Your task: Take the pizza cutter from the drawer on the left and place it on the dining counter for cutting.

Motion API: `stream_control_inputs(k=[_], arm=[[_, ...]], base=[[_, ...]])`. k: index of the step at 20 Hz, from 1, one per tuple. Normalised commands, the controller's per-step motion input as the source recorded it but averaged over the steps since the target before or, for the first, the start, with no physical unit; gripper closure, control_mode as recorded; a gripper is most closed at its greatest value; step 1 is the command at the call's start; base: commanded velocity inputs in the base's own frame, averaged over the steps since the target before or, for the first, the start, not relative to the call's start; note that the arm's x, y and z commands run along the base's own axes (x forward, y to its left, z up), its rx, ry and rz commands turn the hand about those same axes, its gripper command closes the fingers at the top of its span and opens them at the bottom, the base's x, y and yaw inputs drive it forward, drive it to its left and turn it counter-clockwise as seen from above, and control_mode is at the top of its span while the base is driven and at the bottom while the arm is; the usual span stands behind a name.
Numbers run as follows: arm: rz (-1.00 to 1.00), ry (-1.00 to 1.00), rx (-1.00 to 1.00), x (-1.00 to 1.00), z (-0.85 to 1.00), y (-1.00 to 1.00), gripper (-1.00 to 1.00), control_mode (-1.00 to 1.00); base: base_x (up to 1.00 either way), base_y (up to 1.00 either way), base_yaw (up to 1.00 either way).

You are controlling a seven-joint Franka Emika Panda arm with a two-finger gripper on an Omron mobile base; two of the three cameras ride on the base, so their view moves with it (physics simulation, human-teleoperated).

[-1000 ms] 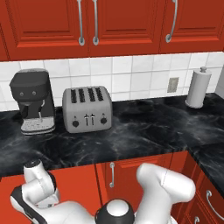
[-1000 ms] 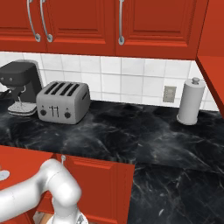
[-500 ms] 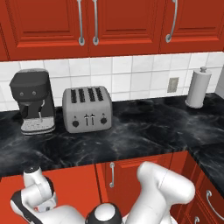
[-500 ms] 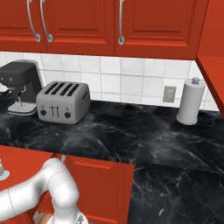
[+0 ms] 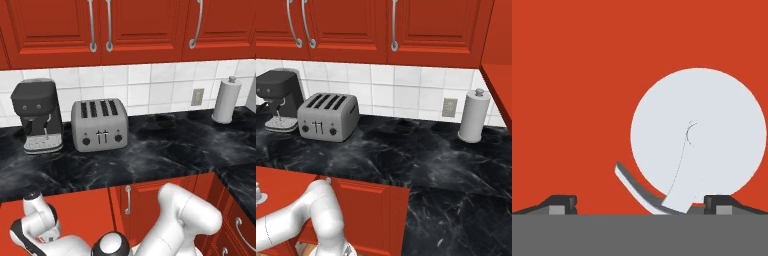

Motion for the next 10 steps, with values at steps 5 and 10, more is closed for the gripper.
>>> stream_control_inputs(k=[5,10], arm=[[0.00,0.00,0.00,-0.04,-0.02,0.00,-1.00,-1.00],[0.00,0.00,0.00,-0.20,0.00,0.00,-1.00,-1.00]], base=[[0.00,0.00,0.00],[0.00,0.00,0.00]])
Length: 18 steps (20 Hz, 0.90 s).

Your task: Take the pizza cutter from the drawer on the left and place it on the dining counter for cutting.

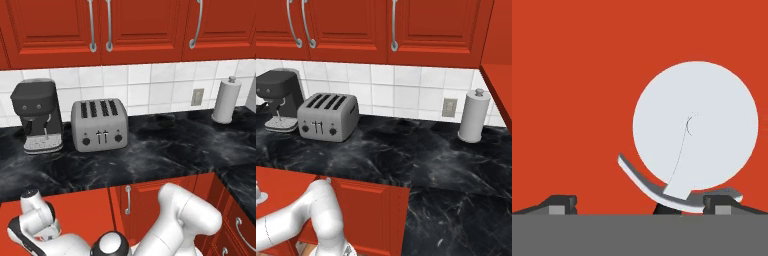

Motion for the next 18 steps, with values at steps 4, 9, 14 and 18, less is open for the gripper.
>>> stream_control_inputs(k=[4,9,14,18], arm=[[0.00,0.00,0.00,-0.20,0.00,0.00,-1.00,-1.00],[0.00,0.00,0.00,-0.02,-0.11,-0.01,-1.00,-1.00],[0.00,0.00,0.00,0.00,-0.19,0.00,-1.00,-1.00],[0.00,0.00,0.00,-0.09,-0.02,0.00,-1.00,-1.00]], base=[[0.00,0.00,0.00],[0.00,0.00,0.00],[0.00,0.00,0.00],[0.00,0.00,0.00]])
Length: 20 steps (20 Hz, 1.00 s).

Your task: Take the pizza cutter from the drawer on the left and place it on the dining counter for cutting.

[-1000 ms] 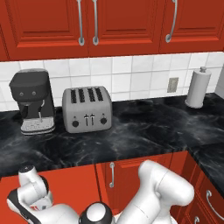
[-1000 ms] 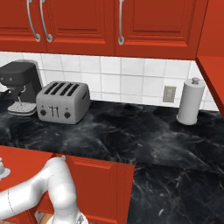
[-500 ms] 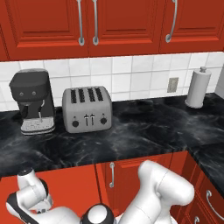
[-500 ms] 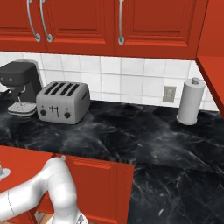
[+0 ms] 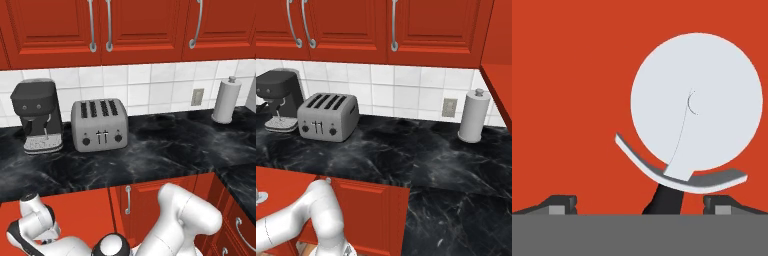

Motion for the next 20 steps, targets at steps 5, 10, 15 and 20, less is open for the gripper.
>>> stream_control_inputs(k=[5,10,15,20], arm=[[-0.02,0.00,0.03,-0.27,0.13,-0.16,-1.00,-1.00],[-0.04,0.00,0.00,-0.03,-0.03,-0.31,-1.00,-1.00],[-0.05,0.00,0.00,0.00,-0.25,-0.17,-1.00,-1.00],[-0.02,0.00,0.00,0.00,-0.09,0.00,-1.00,-1.00]], base=[[0.00,0.00,0.00],[0.00,0.00,0.00],[0.00,0.00,0.00],[0.00,0.00,0.00]])
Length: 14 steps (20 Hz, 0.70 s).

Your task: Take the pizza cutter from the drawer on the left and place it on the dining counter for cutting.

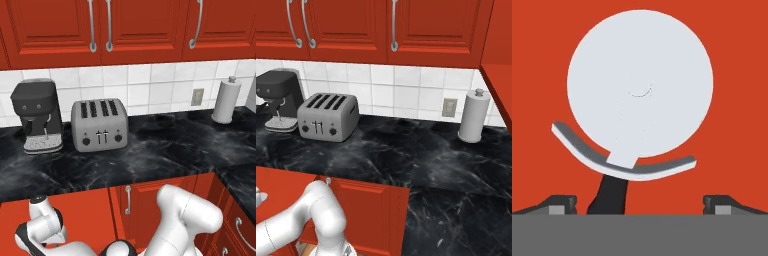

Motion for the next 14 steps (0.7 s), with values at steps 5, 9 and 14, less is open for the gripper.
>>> stream_control_inputs(k=[5,9,14], arm=[[-0.01,0.00,0.00,0.05,0.02,0.00,-1.00,-1.00],[-0.01,0.00,0.00,0.03,0.03,0.00,-1.00,-1.00],[-0.01,0.00,0.00,0.04,0.00,0.05,-1.00,-1.00]], base=[[0.00,0.00,0.00],[0.00,0.00,0.00],[0.00,0.00,0.00]])
